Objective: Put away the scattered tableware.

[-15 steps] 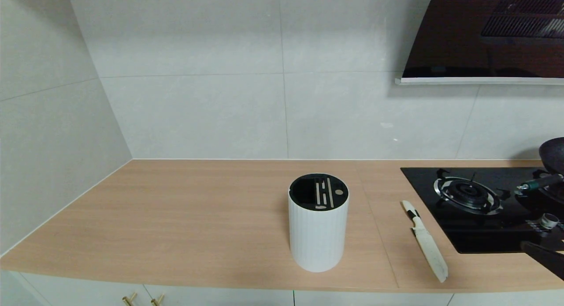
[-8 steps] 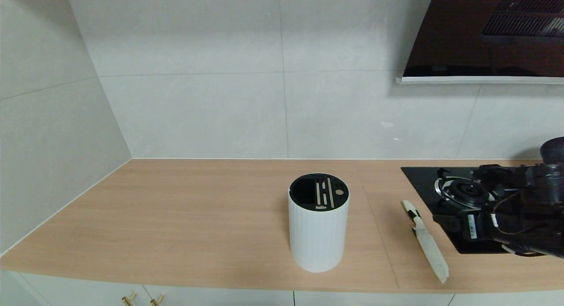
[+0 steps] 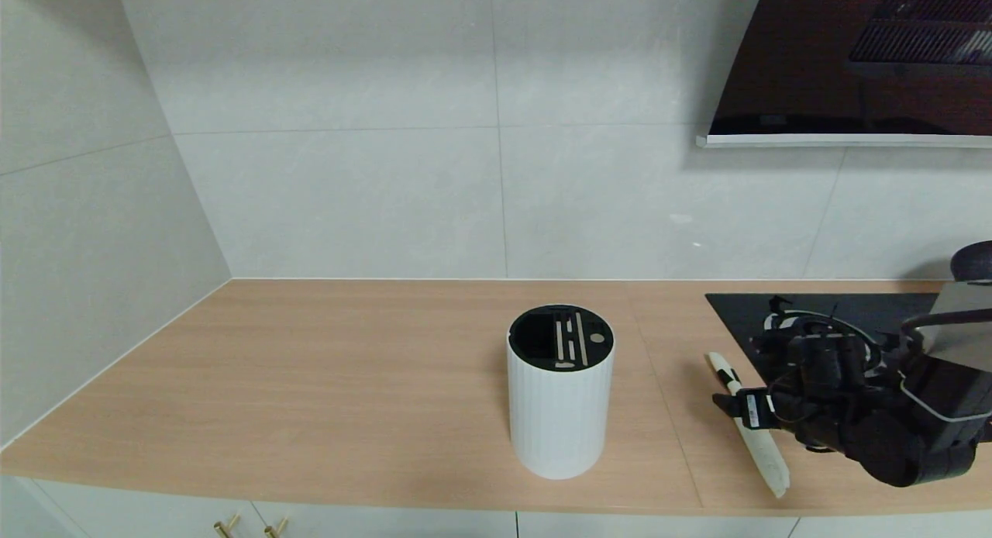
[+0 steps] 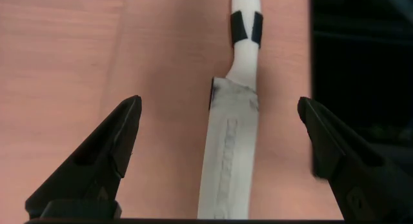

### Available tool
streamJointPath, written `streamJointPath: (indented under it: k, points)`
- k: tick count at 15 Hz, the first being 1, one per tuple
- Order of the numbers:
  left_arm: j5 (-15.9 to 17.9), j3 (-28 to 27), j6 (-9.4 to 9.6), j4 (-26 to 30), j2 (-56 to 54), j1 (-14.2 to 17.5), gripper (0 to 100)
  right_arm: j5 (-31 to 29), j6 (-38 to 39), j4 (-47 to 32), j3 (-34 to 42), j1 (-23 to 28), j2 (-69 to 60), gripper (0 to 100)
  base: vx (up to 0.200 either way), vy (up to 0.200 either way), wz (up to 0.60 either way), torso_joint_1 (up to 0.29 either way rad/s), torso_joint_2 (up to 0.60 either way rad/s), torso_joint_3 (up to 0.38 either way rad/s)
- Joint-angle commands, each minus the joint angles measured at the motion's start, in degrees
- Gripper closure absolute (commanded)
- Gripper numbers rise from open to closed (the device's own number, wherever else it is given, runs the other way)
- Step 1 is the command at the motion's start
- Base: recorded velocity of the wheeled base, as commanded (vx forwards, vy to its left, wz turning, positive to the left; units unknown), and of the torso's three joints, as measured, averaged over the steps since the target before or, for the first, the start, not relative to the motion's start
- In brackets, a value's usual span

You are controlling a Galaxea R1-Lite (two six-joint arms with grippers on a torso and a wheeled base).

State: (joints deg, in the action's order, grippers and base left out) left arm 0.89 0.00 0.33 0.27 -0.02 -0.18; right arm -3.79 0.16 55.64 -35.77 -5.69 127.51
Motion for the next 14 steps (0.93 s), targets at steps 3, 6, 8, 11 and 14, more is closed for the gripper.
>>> streamJointPath:
  k: [3, 6, 8, 11, 14]
  points:
    - [0.0, 0.0, 0.02, 0.0, 0.0, 0.0, 0, -0.2, 0.2, 0.6, -3.8, 0.5, 7.9, 0, 0.000, 0.000, 0.00, 0.000, 0.00, 0.000]
    - [0.0, 0.0, 0.02, 0.0, 0.0, 0.0, 0, -0.2, 0.3, 1.0, -5.1, 1.2, 9.2, 0, 0.000, 0.000, 0.00, 0.000, 0.00, 0.000]
    - [0.0, 0.0, 0.02, 0.0, 0.0, 0.0, 0, -0.3, 1.1, 1.0, -5.7, 1.7, 9.2, 0, 0.000, 0.000, 0.00, 0.000, 0.00, 0.000]
    - [0.0, 0.0, 0.02, 0.0, 0.0, 0.0, 0, -0.4, 1.2, 1.0, -5.9, 1.8, 9.4, 0, 0.000, 0.000, 0.00, 0.000, 0.00, 0.000]
    - [0.0, 0.0, 0.02, 0.0, 0.0, 0.0, 0, -0.4, 1.2, 1.0, -5.9, 1.8, 9.9, 100, 0.000, 0.000, 0.00, 0.000, 0.00, 0.000]
